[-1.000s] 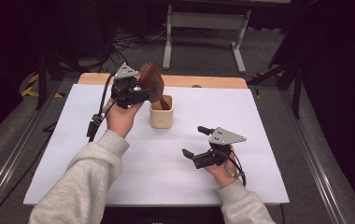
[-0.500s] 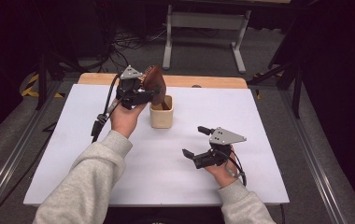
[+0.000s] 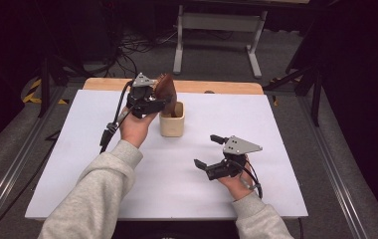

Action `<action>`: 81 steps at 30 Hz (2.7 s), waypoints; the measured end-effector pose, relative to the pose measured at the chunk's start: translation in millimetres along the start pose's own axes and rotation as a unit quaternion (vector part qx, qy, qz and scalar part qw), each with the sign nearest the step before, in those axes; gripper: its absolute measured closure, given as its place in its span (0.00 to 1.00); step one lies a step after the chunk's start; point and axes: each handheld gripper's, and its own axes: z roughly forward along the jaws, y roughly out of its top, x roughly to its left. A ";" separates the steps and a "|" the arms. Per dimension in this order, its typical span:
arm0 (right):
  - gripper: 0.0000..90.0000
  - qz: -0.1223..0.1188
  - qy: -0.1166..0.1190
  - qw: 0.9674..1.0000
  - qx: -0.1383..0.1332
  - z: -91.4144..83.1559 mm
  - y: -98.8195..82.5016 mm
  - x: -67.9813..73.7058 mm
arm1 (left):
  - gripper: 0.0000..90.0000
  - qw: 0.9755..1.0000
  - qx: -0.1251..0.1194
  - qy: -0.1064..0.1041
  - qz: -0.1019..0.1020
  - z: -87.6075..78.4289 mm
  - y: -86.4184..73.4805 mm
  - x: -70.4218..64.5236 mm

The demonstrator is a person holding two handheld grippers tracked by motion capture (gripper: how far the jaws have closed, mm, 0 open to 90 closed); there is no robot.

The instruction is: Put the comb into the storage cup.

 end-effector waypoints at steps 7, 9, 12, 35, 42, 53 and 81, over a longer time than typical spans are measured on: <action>0.01 0.000 0.001 1.000 0.001 0.4 0.0 0.5 | 0.58 1.000 -0.003 -0.003 -0.006 2.1 -2.9 2.4; 0.01 0.000 0.002 1.000 0.001 0.5 0.0 0.5 | 0.57 1.000 -0.003 -0.010 -0.007 3.5 -3.7 2.5; 0.01 0.000 0.002 1.000 0.002 0.7 -0.1 0.7 | 0.55 1.000 -0.002 -0.010 -0.014 4.0 -5.4 4.0; 0.00 0.001 0.002 1.000 -0.002 -0.1 0.5 -0.1 | 0.01 0.999 0.003 0.015 0.033 -17.6 -12.7 12.9; 0.01 0.001 -0.002 1.000 -0.009 -5.1 3.4 -1.7 | 0.00 0.999 -0.012 0.019 0.047 -47.3 -16.5 12.9; 0.01 -0.002 -0.013 1.000 -0.005 -17.9 9.1 -5.1 | 0.00 0.996 -0.048 -0.015 0.073 -94.8 -40.0 12.9; 0.01 -0.002 -0.014 1.000 0.002 -42.8 -6.5 -9.7 | 0.00 0.993 -0.092 -0.060 0.037 -140.6 -145.0 32.0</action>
